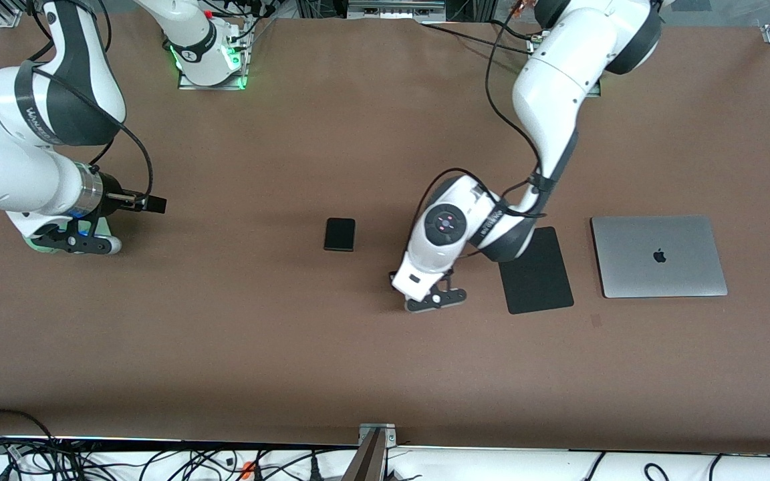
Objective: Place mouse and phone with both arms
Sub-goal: 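Carry the mouse to the pad while the right gripper reaches the phone, then lower the mouse onto the pad while the right gripper grasps the phone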
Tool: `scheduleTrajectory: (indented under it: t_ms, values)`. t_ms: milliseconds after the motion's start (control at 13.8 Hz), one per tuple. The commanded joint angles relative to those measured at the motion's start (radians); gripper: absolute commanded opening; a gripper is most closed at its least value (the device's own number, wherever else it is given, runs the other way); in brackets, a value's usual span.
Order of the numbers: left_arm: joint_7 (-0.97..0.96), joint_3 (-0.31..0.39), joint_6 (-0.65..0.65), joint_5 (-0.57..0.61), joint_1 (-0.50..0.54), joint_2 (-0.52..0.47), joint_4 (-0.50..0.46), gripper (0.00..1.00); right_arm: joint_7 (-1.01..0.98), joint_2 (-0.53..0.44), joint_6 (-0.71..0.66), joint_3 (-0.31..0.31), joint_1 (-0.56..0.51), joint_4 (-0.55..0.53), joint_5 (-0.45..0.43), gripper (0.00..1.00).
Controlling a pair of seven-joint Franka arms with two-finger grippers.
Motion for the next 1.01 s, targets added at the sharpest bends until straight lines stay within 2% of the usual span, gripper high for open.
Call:
scheduleTrajectory:
  t_ms: [0,217,435,580,870,942]
  values:
    - [0.148,-0.019,-0.015,0.013,0.102,-0.142,-0.202,0.34,0.018,0.028,0.036,0.004,0.028,0.0,0.03,1.0]
    - [0.196,-0.02,0.012,0.013,0.171,-0.32,-0.453,0.35,0.096,0.071,0.1,0.004,0.069,0.0,0.127,1.0]
    - [0.264,-0.02,0.118,0.016,0.237,-0.451,-0.7,0.35,0.22,0.12,0.2,0.004,0.164,0.0,0.133,1.0]
    - [0.317,-0.019,0.158,0.017,0.271,-0.457,-0.76,0.35,0.328,0.163,0.289,0.004,0.239,0.001,0.133,1.0]
    - [0.47,-0.019,0.163,0.02,0.378,-0.442,-0.773,0.39,0.379,0.241,0.456,0.004,0.355,0.001,0.132,1.0]
    - [0.483,-0.02,0.176,0.02,0.393,-0.426,-0.77,0.51,0.38,0.255,0.481,0.004,0.373,0.0,0.133,1.0]
